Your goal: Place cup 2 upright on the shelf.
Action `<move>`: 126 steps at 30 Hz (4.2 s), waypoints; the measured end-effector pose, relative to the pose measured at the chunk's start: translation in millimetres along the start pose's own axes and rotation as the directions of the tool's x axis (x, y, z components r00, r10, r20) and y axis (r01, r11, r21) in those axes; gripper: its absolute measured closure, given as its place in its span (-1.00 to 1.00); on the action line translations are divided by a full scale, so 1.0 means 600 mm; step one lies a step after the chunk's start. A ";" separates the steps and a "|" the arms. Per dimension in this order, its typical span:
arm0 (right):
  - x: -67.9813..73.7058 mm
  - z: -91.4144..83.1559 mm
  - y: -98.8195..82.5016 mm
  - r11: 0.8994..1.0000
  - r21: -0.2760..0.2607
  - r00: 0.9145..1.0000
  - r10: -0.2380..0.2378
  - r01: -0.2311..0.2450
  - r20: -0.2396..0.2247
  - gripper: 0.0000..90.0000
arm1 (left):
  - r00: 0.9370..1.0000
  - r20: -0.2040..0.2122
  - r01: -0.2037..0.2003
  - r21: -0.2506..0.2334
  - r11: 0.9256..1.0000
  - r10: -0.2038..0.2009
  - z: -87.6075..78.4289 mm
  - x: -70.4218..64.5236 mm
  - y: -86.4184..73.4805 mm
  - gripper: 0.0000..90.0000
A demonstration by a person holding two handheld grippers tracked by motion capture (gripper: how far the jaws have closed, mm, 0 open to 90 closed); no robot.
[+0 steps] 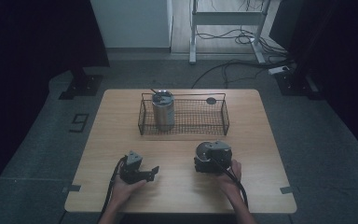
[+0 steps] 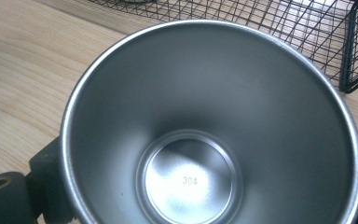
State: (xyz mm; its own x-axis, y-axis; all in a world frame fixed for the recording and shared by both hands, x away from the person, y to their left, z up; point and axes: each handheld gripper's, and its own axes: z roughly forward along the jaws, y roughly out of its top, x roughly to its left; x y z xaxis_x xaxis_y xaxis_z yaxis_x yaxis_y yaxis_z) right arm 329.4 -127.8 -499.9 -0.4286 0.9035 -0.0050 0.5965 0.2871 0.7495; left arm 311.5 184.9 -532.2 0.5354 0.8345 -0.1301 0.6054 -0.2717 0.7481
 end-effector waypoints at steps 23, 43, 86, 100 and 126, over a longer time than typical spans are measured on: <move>-0.010 -0.026 0.005 0.997 -0.077 0.999 0.012 -0.015 -0.033 -0.85 | 1.000 -0.006 0.005 0.002 1.000 -0.005 -0.003 0.003 0.000 -0.68; -0.024 -0.056 0.016 0.992 -0.116 0.998 0.034 -0.040 -0.055 -0.84 | 1.000 -0.010 -0.020 0.025 1.000 0.020 0.004 -0.008 0.001 -0.68; -0.060 -0.077 0.115 0.986 -0.118 0.992 0.109 -0.115 -0.057 -0.84 | 0.999 0.044 -0.015 0.034 0.999 0.014 -0.006 -0.008 0.005 -0.68; -0.071 -0.079 0.151 0.984 -0.136 0.992 0.106 -0.114 -0.065 -0.84 | 0.999 0.044 -0.012 0.031 0.999 0.010 -0.008 -0.003 0.004 -0.68; -0.086 -0.051 0.214 0.989 -0.119 0.995 0.081 -0.087 -0.056 -0.84 | 0.999 0.040 -0.005 0.026 1.000 0.004 -0.011 0.004 0.004 -0.68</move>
State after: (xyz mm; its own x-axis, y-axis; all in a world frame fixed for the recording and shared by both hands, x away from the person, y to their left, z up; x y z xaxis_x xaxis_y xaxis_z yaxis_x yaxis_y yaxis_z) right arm 407.7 -147.4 -383.1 -0.4163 0.9045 0.0926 0.5462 0.1674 0.8207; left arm 310.3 189.5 -526.5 0.5607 0.8137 -0.1534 0.6180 -0.2880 0.7315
